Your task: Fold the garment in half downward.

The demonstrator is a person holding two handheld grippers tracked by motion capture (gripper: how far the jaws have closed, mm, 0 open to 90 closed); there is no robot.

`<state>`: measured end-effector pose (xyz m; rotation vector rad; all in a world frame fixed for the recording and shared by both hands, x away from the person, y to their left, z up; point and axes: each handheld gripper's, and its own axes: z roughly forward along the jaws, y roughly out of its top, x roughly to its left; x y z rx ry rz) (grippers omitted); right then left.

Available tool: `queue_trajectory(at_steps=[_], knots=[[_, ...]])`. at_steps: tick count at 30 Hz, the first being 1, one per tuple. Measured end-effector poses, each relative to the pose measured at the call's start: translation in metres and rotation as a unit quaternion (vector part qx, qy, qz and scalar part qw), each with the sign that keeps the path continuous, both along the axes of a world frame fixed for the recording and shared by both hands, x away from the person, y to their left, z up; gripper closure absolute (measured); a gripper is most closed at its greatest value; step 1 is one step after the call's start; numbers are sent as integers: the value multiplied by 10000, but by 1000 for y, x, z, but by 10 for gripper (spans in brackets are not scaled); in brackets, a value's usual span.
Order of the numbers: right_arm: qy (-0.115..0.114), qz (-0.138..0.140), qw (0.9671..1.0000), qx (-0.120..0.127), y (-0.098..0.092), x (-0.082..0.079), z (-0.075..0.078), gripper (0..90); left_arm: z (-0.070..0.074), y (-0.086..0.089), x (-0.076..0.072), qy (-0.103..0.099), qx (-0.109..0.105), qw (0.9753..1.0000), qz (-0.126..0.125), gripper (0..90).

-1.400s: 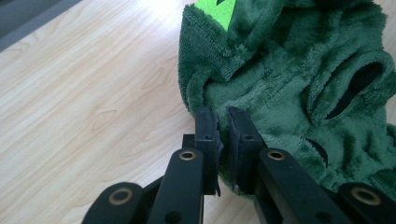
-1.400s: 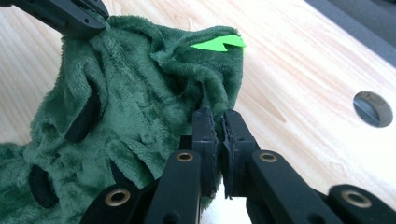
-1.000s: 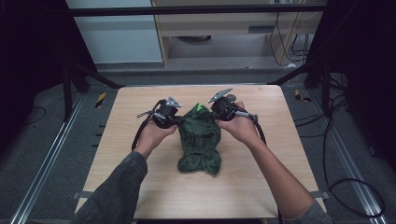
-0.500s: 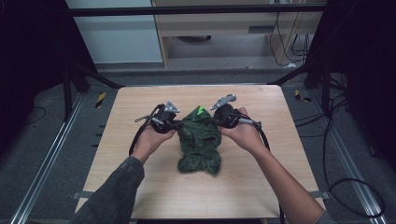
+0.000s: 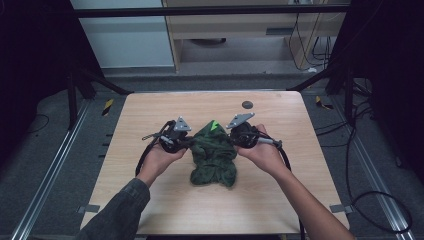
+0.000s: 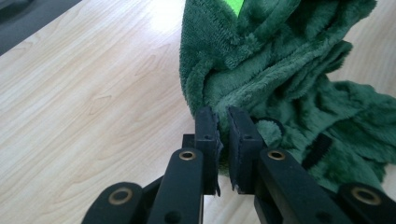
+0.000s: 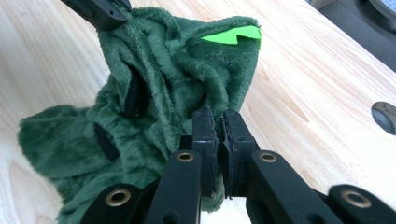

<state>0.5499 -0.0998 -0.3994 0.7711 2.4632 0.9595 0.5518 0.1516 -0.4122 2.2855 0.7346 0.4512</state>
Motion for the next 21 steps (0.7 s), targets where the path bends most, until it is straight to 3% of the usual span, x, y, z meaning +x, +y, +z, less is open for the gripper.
queue_trajectory(at_steps=[21], knots=[[-2, 201, 9998, 23, -7, -35, -19, 852, -18, 2, -35, 12, -166, 9997, -188, 829]])
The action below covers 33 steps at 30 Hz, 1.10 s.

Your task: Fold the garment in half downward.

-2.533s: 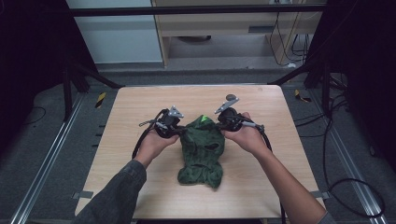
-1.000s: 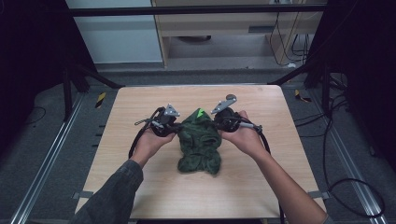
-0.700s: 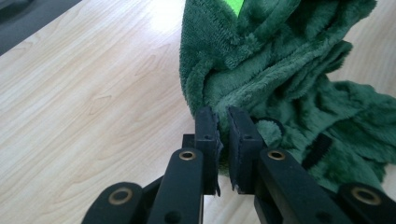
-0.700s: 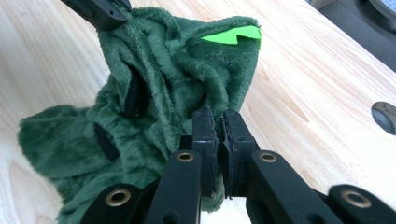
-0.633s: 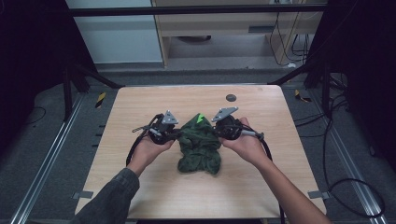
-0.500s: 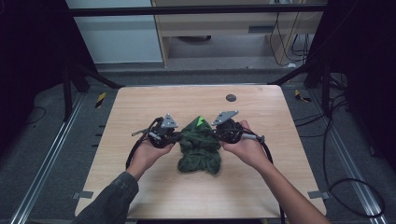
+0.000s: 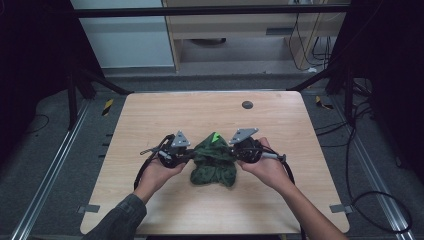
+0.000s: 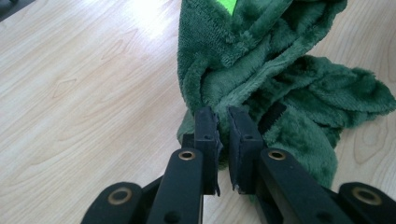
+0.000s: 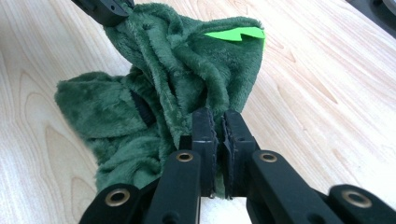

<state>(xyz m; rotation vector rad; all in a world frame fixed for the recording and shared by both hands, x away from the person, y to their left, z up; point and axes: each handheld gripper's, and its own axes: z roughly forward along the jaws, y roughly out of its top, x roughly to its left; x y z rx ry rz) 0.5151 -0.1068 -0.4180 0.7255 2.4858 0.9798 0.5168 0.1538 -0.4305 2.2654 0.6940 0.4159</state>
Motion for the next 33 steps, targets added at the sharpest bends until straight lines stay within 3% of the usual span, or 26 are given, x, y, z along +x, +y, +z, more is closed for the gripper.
queue_trajectory(at_steps=[10, 33], knots=[[80, 26, 10000, 14, -3, -12, -14, 847, -15, -1, -11, 19, 100, 9999, -50, 824], [146, 195, 9997, 36, -3, -39, -33, 837, -38, 1, -30, 99, 25, 9999, -60, 819]])
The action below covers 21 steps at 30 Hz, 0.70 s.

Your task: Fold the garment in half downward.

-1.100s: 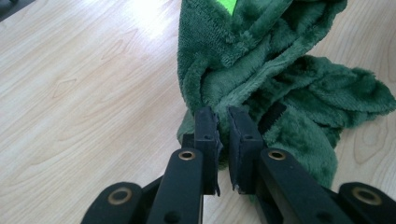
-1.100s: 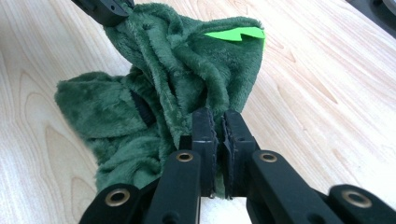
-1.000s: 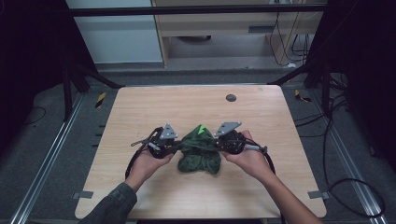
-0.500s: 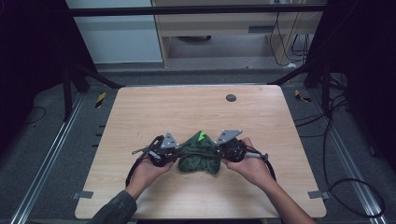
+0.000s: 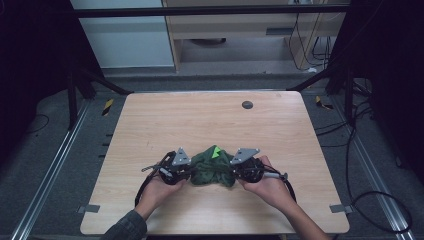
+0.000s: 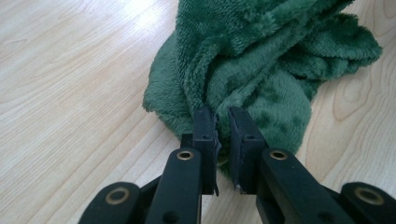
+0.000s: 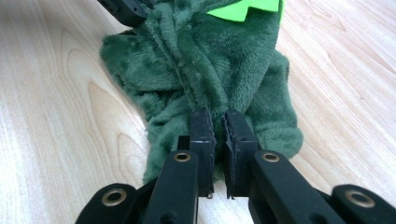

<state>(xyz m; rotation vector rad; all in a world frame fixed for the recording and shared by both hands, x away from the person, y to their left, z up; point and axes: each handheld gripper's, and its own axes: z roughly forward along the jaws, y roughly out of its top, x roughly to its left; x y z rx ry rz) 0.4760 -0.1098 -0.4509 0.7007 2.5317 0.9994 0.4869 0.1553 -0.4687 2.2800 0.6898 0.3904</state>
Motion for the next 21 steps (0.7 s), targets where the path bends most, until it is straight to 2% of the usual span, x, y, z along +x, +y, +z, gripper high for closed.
queue_trajectory(at_steps=[14, 21], knots=[[47, 49, 10000, 9, -2, -10, -9, 822, -10, 2, -6, -4, -85, 10000, 31, 812], [28, 96, 9999, 0, -3, -16, -14, 804, -11, 4, -10, -35, -120, 9999, 79, 764]])
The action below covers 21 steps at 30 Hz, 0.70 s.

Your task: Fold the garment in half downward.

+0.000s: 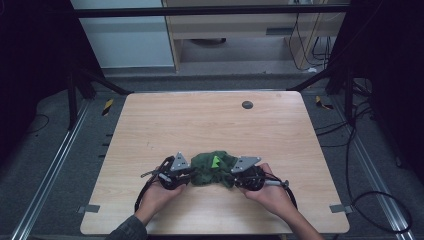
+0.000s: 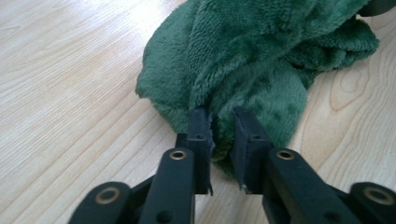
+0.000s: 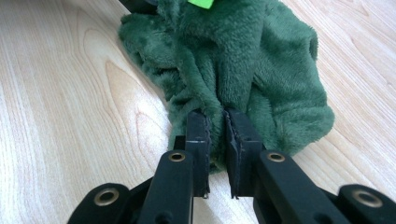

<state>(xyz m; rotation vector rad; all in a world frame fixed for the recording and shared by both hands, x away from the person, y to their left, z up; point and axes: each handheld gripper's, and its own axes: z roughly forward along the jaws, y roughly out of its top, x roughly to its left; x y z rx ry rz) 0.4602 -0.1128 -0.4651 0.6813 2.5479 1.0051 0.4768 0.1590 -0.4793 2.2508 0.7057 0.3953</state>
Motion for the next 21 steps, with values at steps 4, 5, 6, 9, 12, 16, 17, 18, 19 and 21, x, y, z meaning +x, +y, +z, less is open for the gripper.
queue_trajectory(at_steps=[4, 5, 6, 9, 12, 16, 17, 18, 19, 21], knots=[[21, -14, 10000, -13, -1, -1, -1, 797, 3, 2, -3, -14, -10, 10000, 10, 726], [17, -18, 10000, -15, -2, -1, -1, 794, 5, 3, -5, -30, -10, 10000, 6, 726], [16, -20, 10000, -14, -2, -2, -2, 791, 7, 5, -6, -66, -28, 10000, 19, 723], [18, 10, 10000, -24, -4, -3, -4, 773, 12, 7, -8, -108, -63, 9999, 36, 710], [21, 2, 10000, -20, -5, -4, -5, 765, 17, 10, -9, -159, -108, 9998, 39, 711], [25, -3, 10000, -25, -6, -4, -5, 750, 19, 12, -9, -184, -124, 9997, 62, 711], [14, 13, 10000, -30, -5, -5, -5, 730, 19, 13, -9, -178, -112, 9997, 83, 708], [19, 19, 10000, -21, -5, -5, -5, 723, 18, 13, -9, -181, -107, 9997, 87, 708], [8, 15, 10000, -35, -5, -6, -4, 715, 18, 13, -9, -161, -113, 9998, 92, 708], [-11, 34, 10000, -45, -4, -7, -4, 699, 17, 14, -8, -164, -103, 9998, 94, 708]])
